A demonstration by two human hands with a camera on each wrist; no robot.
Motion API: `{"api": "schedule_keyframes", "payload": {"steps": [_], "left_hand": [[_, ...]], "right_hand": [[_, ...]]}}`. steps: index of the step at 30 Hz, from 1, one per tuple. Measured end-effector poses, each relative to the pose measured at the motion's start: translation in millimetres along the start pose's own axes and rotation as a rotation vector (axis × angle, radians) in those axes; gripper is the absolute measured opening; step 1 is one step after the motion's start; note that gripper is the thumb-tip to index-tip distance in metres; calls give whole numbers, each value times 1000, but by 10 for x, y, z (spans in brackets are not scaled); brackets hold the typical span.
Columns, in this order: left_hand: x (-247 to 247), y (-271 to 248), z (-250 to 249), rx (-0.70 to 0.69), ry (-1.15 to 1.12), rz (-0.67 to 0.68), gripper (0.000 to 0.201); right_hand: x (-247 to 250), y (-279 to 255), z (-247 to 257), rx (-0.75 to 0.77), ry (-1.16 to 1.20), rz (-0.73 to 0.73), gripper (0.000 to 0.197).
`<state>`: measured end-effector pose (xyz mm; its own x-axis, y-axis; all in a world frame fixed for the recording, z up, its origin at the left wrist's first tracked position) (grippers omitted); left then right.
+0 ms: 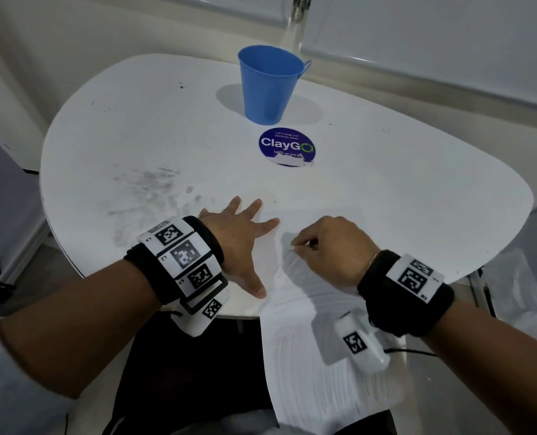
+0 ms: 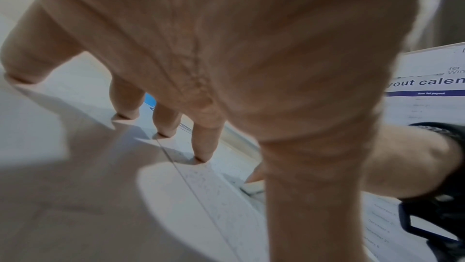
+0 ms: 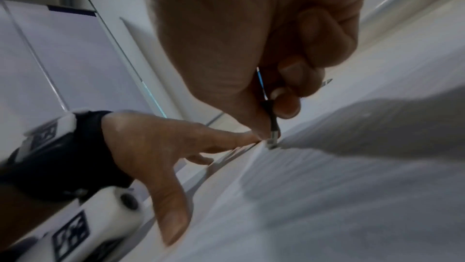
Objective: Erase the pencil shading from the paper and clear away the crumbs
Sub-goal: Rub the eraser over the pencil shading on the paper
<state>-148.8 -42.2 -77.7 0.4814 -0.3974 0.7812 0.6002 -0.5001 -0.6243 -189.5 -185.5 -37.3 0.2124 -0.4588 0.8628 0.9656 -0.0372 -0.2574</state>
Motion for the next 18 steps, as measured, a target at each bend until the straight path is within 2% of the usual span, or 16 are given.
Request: {"api": "schedule_keyframes", "payload": {"steps": [4,9,13,18], "left_hand": [[4,0,2,-8,-9,-1,131],[5,3,2,-2,1,12,132],[10,-1,-4,-6,-1,3,131],[8,-13,0,0,10,10,131]], "right_hand": [[205,161,-216,-110,51,-128,17],[-17,17,5,-3,5,-10,19],[171,146,-201,-109,49,-127,17],[-99,-76,75,15,35,28,18]]}}
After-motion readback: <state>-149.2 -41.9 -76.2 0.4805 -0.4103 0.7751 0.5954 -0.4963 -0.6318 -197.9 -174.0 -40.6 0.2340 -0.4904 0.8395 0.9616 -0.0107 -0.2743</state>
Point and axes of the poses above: each hand's wrist, its own y-axis towards the middle knuckle, its own x-axis out of the back of the hand, z = x × y, the point moved 8 cm from there along y, towards the middle knuckle, and after that the axes turned 6 degrees about y, right-handed, at the moved point
